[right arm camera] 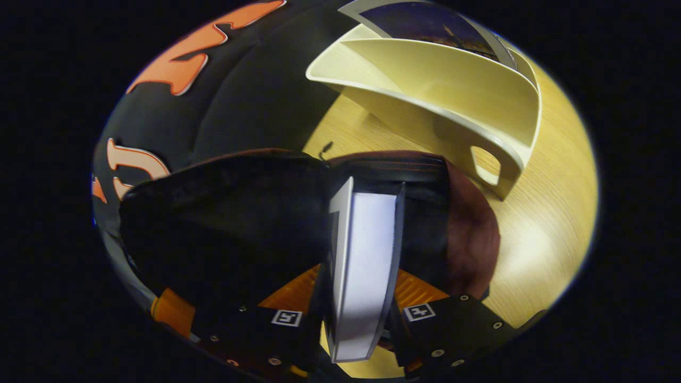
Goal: Open the schoolbag, grab two books from the bookshelf and put them into the schoolbag.
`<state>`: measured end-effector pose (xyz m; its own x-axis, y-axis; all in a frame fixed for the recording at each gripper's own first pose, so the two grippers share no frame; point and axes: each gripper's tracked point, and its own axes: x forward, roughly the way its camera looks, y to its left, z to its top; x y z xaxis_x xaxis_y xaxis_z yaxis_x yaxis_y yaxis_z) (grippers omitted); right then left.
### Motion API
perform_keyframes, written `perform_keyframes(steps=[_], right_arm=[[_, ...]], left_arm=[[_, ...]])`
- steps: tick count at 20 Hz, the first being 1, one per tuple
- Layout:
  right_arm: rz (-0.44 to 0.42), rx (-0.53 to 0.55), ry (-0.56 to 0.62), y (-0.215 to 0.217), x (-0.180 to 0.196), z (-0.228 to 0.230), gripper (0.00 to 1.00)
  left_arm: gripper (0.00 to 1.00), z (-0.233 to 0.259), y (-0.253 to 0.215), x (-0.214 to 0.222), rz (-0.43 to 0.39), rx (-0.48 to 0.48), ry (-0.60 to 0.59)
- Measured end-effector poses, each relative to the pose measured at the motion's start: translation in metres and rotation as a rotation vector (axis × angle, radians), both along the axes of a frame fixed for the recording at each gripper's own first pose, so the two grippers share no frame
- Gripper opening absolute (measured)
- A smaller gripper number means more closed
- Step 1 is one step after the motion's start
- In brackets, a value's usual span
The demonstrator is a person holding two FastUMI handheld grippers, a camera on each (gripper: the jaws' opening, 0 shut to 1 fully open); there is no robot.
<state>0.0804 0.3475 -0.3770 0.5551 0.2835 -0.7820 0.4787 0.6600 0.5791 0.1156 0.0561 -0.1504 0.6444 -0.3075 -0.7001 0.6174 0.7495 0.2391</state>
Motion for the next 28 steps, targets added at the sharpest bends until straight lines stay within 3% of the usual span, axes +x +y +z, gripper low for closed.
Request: perform_keyframes(steps=[3,10,17,22,28], right_arm=[[0.016,0.021,0.075,-0.002,-0.021,-0.001,0.97],[-0.115,0.006,0.071,-0.064,-0.036,0.013,0.98],[-0.064,-0.022,-0.012,-0.115,-0.063,0.042,0.98],[0.008,-0.268,-0.099,-0.197,-0.072,0.083,0.98],[0.264,-0.525,-0.054,-0.249,-0.07,0.152,0.97]], left_arm=[[0.01,-0.001,0.005,0.001,0.018,-0.031,0.011],[0.0,-0.001,0.011,0.0,0.044,-0.068,0.022],[0.0,-0.01,0.016,-0.004,0.042,-0.062,0.036],[0.0,-0.01,0.014,-0.009,0.024,-0.055,0.036],[0.01,-0.016,0.016,-0.007,0.03,-0.071,0.051]])
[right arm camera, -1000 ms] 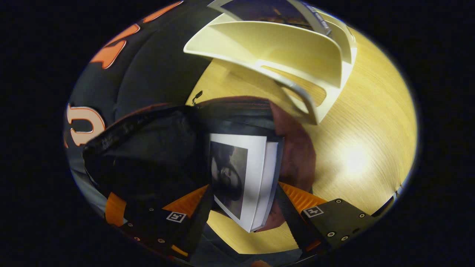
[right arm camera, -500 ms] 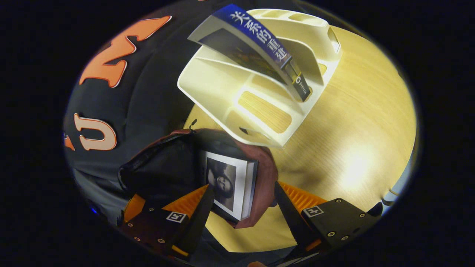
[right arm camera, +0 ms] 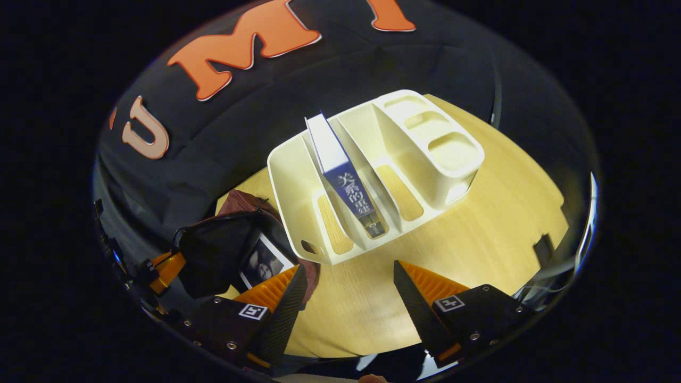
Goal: Open the schoolbag, grab two books from the bookshelf and put them into the schoolbag.
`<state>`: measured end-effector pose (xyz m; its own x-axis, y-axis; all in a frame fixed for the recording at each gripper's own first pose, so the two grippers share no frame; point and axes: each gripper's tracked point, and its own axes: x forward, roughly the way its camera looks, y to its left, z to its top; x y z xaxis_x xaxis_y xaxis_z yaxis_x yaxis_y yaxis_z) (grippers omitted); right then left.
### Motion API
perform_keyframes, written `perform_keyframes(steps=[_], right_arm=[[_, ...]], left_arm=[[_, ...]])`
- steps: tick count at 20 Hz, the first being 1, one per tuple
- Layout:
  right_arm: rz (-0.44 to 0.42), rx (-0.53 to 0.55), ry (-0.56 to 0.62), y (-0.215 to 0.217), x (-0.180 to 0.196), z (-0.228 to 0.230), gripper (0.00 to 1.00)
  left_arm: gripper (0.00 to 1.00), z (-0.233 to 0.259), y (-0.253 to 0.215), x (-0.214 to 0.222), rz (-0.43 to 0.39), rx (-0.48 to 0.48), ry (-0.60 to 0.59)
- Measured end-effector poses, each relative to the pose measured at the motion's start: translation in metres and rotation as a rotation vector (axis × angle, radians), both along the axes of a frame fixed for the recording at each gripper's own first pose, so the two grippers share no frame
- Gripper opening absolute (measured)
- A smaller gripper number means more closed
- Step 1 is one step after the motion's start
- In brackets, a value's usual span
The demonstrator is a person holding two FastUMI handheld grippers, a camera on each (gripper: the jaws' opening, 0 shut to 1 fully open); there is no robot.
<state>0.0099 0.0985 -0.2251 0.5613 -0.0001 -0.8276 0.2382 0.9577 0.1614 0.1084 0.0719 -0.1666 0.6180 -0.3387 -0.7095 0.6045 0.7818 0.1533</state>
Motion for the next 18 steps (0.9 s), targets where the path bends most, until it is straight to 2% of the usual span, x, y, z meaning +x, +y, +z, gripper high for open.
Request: perform_keyframes(steps=[4,7,9,13,18], right_arm=[[0.126,-0.152,0.047,-0.013,0.029,0.052,0.98],[0.201,-0.23,0.075,-0.017,0.06,0.077,0.98],[0.216,-0.237,0.1,-0.012,0.086,0.087,0.98],[0.26,-0.316,0.186,-0.024,0.13,0.071,0.99],[0.253,-0.364,0.334,-0.034,0.165,0.016,0.99]], left_arm=[[0.01,-0.003,0.002,0.002,0.012,-0.006,-0.001],[0.0,-0.002,0.0,0.006,0.012,-0.002,-0.008],[0.01,-0.001,-0.004,0.011,0.011,0.008,-0.018],[0.0,0.003,-0.005,0.019,0.023,0.01,-0.03],[0.0,0.005,-0.001,0.032,0.062,0.0,-0.027]])
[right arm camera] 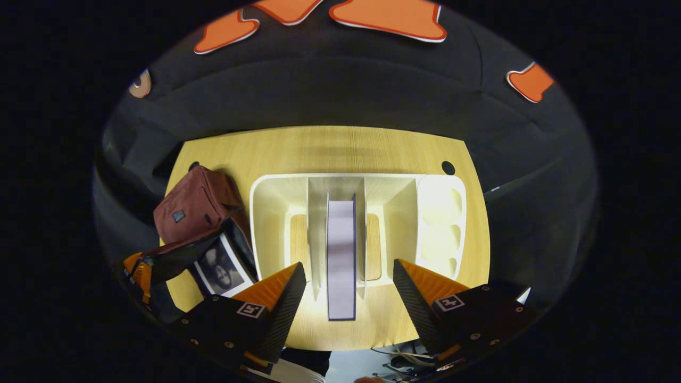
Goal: Open the schoolbag, grab two books from the bookshelf and put them into the schoolbag.
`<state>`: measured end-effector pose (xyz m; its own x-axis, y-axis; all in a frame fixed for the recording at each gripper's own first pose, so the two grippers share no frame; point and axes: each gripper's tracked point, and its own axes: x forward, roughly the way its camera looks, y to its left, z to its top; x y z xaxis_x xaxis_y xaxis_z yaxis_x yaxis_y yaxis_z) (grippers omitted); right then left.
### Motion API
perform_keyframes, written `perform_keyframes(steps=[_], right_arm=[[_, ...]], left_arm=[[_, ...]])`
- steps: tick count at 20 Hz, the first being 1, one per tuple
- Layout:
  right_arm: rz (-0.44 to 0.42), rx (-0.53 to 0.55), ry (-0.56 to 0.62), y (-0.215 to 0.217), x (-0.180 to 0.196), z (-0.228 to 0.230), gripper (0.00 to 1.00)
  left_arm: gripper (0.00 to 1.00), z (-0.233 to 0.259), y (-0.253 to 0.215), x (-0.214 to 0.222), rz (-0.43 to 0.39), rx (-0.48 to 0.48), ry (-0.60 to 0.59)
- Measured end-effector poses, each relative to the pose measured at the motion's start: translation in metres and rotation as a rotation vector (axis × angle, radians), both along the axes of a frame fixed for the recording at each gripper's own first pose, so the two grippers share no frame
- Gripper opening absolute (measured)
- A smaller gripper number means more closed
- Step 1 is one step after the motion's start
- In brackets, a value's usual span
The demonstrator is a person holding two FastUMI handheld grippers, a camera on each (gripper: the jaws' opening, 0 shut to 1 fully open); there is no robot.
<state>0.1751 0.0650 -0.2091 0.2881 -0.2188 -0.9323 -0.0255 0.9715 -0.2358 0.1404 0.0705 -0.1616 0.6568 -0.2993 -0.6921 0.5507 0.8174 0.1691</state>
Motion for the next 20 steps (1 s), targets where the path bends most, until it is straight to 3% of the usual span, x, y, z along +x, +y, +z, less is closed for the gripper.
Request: perform_keyframes(steps=[6,8,10,13,14,15,20], right_arm=[[-0.011,0.004,0.096,0.005,0.008,-0.045,0.99],[-0.014,-0.008,0.117,0.001,0.006,-0.055,0.91],[-0.024,-0.01,0.132,-0.001,0.004,-0.063,0.76],[-0.064,0.039,0.145,0.005,0.001,-0.071,0.46],[-0.062,0.026,0.141,0.001,0.001,-0.069,0.48],[-0.056,0.028,0.145,0.0,0.0,-0.071,0.4],[-0.08,0.071,0.105,0.009,-0.004,-0.041,0.38]], left_arm=[[0.0,-0.001,0.001,0.009,0.02,0.004,0.001],[0.0,-0.003,0.003,0.01,0.02,0.007,0.004],[0.0,-0.004,0.004,0.01,0.026,0.005,0.011],[0.01,-0.006,0.004,0.008,0.027,-0.005,0.023],[0.0,-0.007,0.004,0.008,0.028,-0.006,0.024],[0.0,-0.007,0.004,0.008,0.027,-0.008,0.027],[0.0,-0.009,0.004,0.006,0.022,-0.014,0.035]])
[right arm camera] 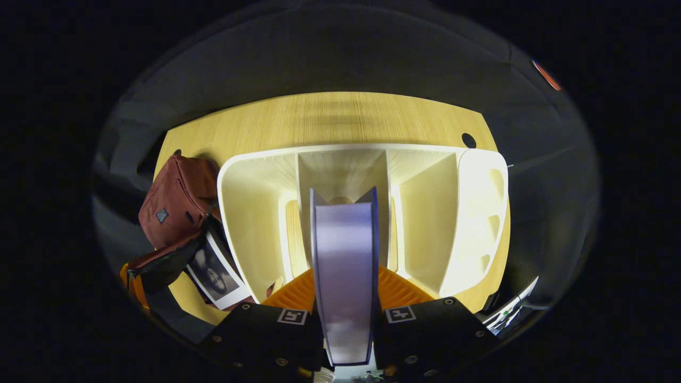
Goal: Open the schoolbag, grab two books from the bookshelf and put them into the schoolbag.
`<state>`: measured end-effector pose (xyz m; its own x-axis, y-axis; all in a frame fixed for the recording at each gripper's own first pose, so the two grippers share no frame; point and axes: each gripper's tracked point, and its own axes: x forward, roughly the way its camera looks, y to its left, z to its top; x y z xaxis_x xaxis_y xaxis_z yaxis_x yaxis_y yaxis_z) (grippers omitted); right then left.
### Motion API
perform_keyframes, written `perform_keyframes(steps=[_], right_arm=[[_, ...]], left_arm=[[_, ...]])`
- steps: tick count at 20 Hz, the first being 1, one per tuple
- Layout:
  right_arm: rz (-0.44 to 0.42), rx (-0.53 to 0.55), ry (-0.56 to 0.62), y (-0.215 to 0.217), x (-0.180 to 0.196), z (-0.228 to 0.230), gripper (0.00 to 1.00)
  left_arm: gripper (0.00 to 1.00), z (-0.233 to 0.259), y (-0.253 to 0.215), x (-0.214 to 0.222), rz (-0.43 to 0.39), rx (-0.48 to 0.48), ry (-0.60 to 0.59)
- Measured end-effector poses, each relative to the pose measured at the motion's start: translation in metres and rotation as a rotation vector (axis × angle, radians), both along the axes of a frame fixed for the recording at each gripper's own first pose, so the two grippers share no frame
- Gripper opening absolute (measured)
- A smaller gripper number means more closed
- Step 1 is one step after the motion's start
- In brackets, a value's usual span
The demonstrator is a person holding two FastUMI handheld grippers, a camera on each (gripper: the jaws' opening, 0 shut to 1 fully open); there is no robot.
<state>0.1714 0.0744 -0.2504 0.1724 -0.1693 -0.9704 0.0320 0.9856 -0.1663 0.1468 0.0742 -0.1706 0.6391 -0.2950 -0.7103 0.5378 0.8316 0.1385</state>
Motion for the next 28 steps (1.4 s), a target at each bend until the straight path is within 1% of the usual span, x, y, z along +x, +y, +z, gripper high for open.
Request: perform_keyframes(steps=[4,8,12,15,17,19,22,24,26,28], right_arm=[[0.004,-0.021,-0.06,-0.006,-0.004,0.047,0.38],[0.022,-0.025,-0.12,-0.004,-0.021,0.106,0.38],[0.032,0.034,-0.2,0.01,-0.05,0.16,0.38],[0.049,0.085,-0.239,0.02,-0.086,0.179,0.38],[0.049,0.14,-0.26,0.028,-0.114,0.178,0.38],[0.035,0.221,-0.27,0.036,-0.138,0.171,0.38],[-0.013,0.365,-0.272,0.049,-0.161,0.144,0.38],[-0.061,0.479,-0.267,0.063,-0.168,0.118,0.38],[-0.134,0.598,-0.271,0.079,-0.168,0.087,0.37],[-0.199,0.683,-0.267,0.094,-0.164,0.061,0.37]], left_arm=[[0.0,-0.003,0.002,-0.002,0.003,-0.012,0.008],[0.01,-0.007,0.003,-0.005,0.01,-0.042,0.025],[0.0,-0.018,0.006,-0.011,-0.004,-0.041,0.049],[0.0,-0.021,0.005,-0.012,-0.011,-0.04,0.053],[0.01,-0.021,0.004,-0.012,-0.011,-0.036,0.054],[0.01,-0.021,0.004,-0.012,-0.013,-0.031,0.056],[0.01,-0.02,0.003,-0.013,-0.013,-0.032,0.057],[0.01,-0.021,0.001,-0.016,-0.012,-0.033,0.06],[0.01,-0.019,0.001,-0.018,-0.012,-0.022,0.056],[0.0,-0.016,0.0,-0.019,-0.015,-0.018,0.051]])
